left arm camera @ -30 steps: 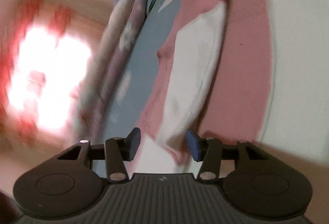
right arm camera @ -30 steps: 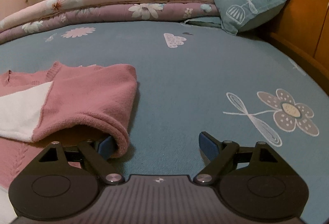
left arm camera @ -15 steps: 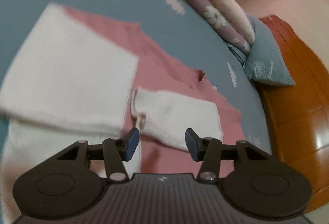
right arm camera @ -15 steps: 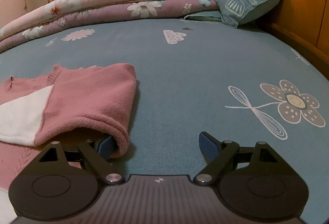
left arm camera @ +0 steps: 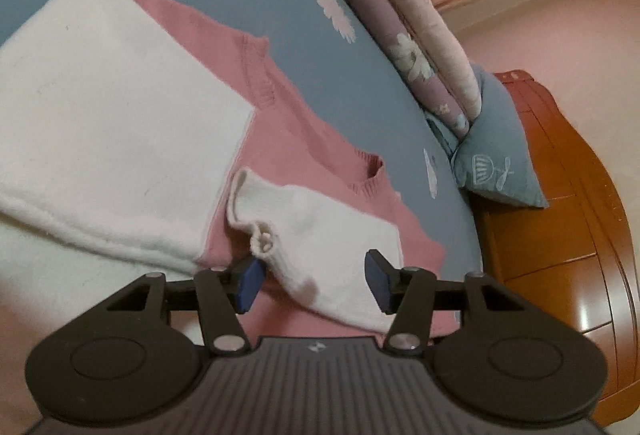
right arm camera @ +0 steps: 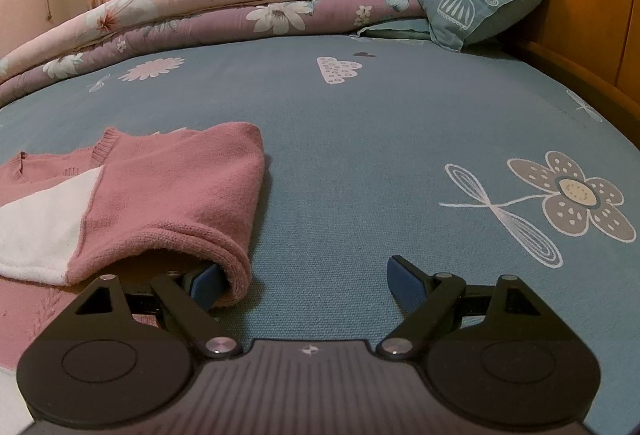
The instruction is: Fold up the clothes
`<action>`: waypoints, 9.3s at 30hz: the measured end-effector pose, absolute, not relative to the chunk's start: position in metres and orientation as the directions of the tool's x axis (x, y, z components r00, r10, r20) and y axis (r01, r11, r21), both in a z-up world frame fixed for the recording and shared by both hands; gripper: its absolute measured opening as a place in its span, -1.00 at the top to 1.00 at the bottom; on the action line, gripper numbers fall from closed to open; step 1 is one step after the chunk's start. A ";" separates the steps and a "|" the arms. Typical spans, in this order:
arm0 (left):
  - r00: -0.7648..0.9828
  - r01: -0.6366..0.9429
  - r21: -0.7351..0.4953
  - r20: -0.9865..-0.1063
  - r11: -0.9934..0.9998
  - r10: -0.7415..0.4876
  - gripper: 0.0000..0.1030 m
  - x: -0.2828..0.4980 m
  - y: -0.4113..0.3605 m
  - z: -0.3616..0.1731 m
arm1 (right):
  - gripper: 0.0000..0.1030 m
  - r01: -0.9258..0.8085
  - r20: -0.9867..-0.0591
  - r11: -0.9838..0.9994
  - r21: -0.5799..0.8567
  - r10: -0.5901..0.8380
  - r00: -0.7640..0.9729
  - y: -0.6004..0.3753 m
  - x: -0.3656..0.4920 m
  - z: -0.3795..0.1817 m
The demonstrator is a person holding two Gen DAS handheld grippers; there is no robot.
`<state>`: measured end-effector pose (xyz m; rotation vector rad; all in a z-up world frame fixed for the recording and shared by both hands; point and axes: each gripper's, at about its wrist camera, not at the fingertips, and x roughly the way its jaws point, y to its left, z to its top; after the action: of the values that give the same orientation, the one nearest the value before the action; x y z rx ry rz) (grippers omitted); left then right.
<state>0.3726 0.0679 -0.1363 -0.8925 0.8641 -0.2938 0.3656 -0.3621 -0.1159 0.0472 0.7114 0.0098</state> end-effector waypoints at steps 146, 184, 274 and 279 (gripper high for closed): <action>0.378 0.249 -0.706 -0.560 0.663 -0.738 -0.29 0.537 -0.218 -0.142 | 0.61 -0.261 -0.517 0.894 0.364 0.427 0.742 -0.370 0.353 -0.127; 0.305 0.236 -0.800 -0.478 0.552 -0.824 -0.43 0.481 -0.134 -0.147 | 0.59 -0.270 -0.528 0.901 0.339 0.419 0.739 -0.372 0.357 -0.129; 0.532 0.040 -0.788 -0.504 0.614 -0.680 -0.66 0.439 -0.015 -0.125 | 0.29 -0.291 -0.554 0.921 0.260 0.389 0.736 -0.353 0.351 -0.120; 0.627 -0.070 -0.753 -0.543 0.654 -0.558 -0.66 0.432 0.036 -0.115 | 0.17 -0.295 -0.557 0.924 0.244 0.383 0.737 -0.349 0.350 -0.119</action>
<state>0.4317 0.0355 -0.1150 -0.8281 0.8646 -0.3198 0.3501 -0.3495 -0.1187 0.1431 0.6420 0.3734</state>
